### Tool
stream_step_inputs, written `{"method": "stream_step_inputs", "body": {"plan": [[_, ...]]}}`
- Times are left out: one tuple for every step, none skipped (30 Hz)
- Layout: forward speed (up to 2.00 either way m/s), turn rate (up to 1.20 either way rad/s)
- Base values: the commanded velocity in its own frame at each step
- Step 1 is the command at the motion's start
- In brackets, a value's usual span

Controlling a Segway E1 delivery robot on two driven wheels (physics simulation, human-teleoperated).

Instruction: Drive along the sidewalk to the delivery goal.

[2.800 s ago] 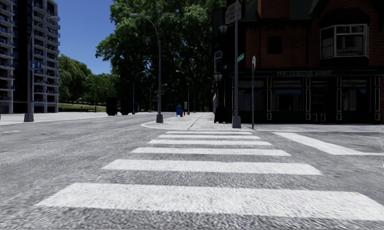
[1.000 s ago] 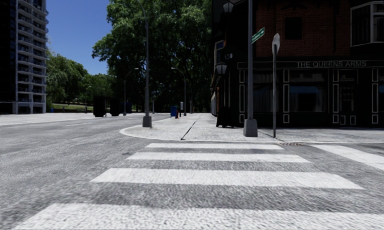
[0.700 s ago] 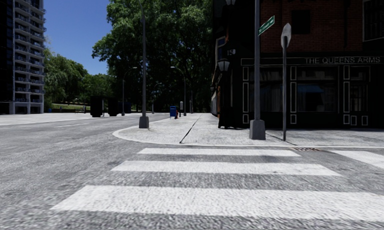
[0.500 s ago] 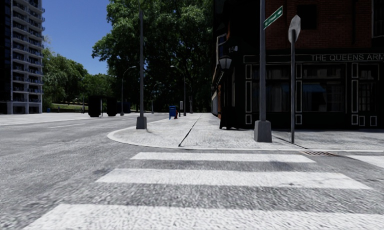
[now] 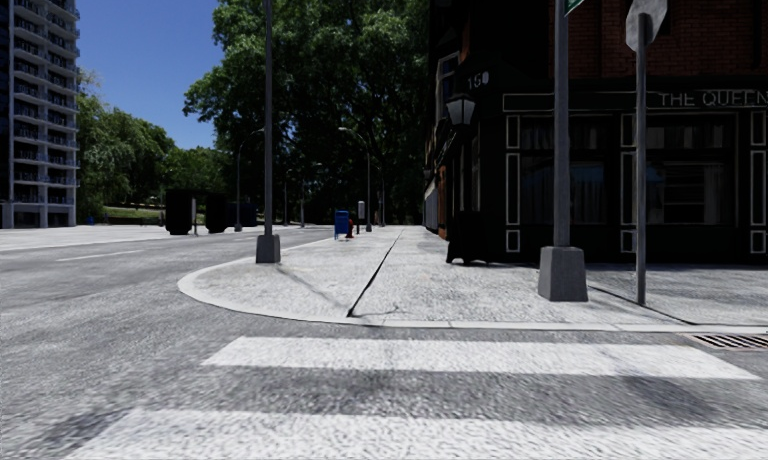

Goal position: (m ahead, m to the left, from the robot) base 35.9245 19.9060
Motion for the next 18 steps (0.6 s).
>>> {"method": "stream_step_inputs", "body": {"plan": [[2.0,0.0],[2.0,0.0],[2.0,0.0],[2.0,0.0],[2.0,0.0],[2.0,0.0],[2.0,0.0],[2.0,0.0],[2.0,0.0],[2.0,0.0],[2.0,0.0],[2.0,0.0],[2.0,0.0],[2.0,0.0],[2.0,0.0],[2.0,0.0],[2.0,0.0],[2.0,0.0]]}}
